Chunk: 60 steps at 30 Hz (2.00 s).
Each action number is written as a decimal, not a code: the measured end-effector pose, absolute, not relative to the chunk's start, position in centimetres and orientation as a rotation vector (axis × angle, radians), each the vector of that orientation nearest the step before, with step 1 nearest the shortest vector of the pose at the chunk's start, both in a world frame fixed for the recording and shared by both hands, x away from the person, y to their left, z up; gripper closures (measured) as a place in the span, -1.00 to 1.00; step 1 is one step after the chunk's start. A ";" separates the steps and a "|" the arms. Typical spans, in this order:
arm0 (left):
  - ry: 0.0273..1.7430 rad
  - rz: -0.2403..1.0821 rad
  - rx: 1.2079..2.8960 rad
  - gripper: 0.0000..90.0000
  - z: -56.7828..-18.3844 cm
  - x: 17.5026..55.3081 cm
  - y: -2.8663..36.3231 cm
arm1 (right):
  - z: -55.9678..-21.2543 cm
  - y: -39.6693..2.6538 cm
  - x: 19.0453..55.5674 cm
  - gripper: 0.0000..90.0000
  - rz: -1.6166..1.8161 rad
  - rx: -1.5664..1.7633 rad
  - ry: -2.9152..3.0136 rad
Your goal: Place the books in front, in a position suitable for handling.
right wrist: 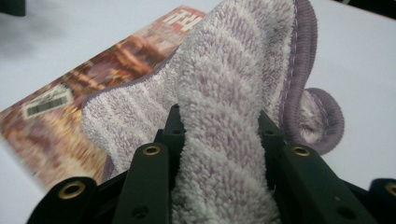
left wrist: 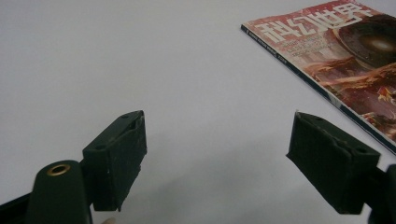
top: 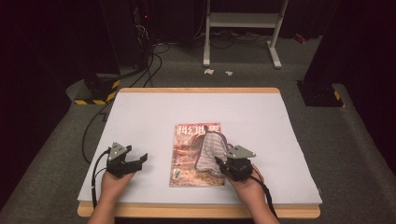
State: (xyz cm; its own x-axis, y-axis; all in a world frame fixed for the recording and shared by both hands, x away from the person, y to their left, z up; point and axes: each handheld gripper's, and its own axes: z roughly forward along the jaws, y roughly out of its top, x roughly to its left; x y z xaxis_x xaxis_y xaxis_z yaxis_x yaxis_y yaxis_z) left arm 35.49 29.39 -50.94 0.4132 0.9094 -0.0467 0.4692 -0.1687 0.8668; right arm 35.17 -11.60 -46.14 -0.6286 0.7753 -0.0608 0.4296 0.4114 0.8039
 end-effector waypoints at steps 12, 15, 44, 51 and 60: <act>1.191 0.634 1.799 -0.56 -50.9 35.5 29.4 | -47.6 -9.8 39.5 0.46 0.994 1.117 2.318; 1.190 0.635 1.799 -0.56 -50.9 35.5 29.4 | -48.6 -8.8 39.8 0.45 0.960 1.110 2.349; 1.187 0.630 1.802 -0.56 -50.9 35.5 29.4 | -49.1 -0.3 40.3 0.42 1.010 0.978 2.451; 1.189 0.633 1.802 -0.56 -50.9 35.5 29.4 | -49.1 -3.8 40.4 0.42 1.034 1.051 2.411; 1.192 0.635 1.802 -0.56 -50.9 35.5 29.4 | -49.0 -9.2 39.9 0.38 1.012 1.114 2.353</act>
